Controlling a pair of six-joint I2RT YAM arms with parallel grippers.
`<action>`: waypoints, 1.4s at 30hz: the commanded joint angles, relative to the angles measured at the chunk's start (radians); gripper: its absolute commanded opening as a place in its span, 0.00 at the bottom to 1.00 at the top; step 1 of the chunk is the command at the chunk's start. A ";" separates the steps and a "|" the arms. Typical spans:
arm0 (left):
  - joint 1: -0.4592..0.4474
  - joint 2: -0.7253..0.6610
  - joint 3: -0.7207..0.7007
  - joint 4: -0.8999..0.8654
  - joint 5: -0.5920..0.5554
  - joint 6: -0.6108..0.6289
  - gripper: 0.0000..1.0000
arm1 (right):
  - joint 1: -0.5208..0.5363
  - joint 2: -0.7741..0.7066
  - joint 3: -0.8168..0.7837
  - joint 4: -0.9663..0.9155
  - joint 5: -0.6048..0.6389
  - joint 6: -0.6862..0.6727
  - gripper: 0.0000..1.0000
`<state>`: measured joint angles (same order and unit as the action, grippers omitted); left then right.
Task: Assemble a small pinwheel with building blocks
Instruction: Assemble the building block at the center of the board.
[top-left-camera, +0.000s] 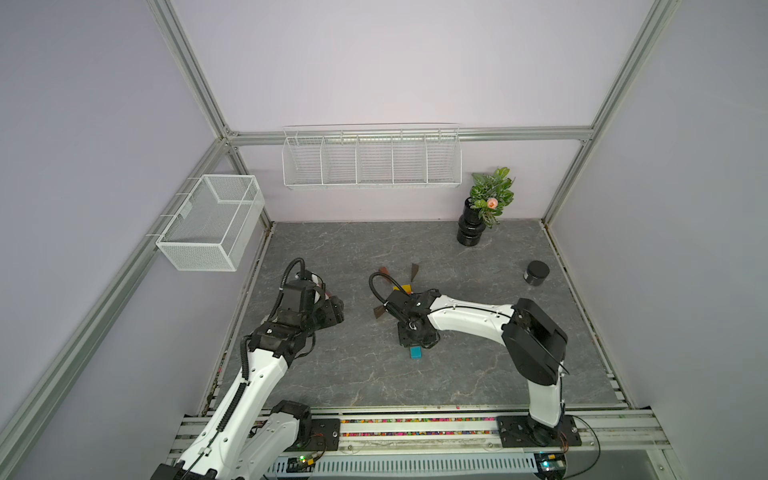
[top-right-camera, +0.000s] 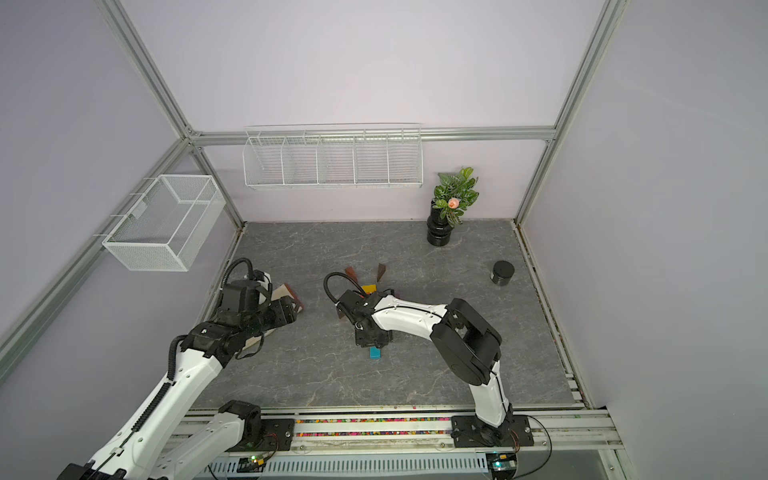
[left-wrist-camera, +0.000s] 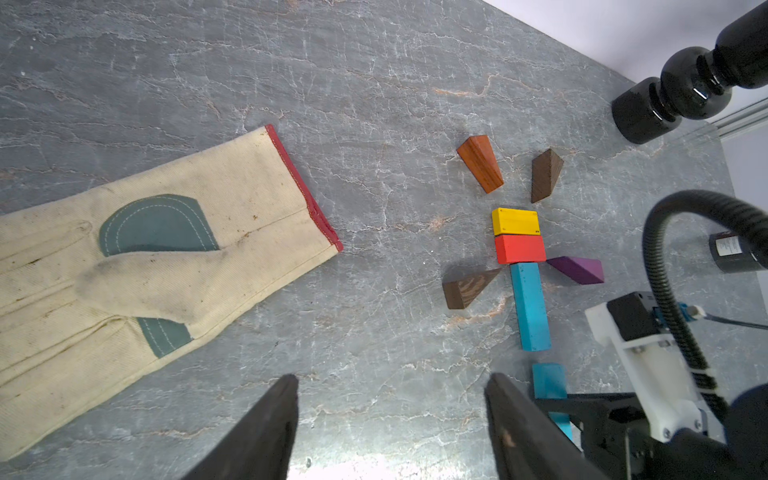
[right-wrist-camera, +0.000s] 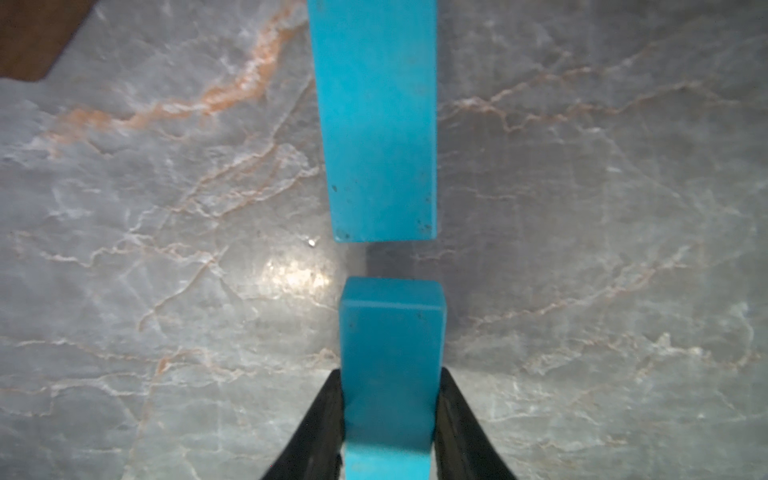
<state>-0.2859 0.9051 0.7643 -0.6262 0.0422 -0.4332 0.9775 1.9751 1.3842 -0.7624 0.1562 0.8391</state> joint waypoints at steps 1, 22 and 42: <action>0.005 -0.004 -0.012 0.011 -0.012 -0.003 0.73 | -0.005 0.028 0.024 -0.034 -0.002 -0.022 0.37; 0.005 0.009 -0.021 0.019 -0.008 -0.007 0.74 | -0.014 0.039 0.043 -0.035 0.008 -0.041 0.45; 0.005 0.011 -0.026 0.023 -0.005 -0.012 0.74 | -0.026 0.048 0.043 -0.006 0.004 -0.057 0.36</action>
<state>-0.2859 0.9165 0.7506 -0.6178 0.0425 -0.4332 0.9615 2.0022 1.4158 -0.7727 0.1570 0.7853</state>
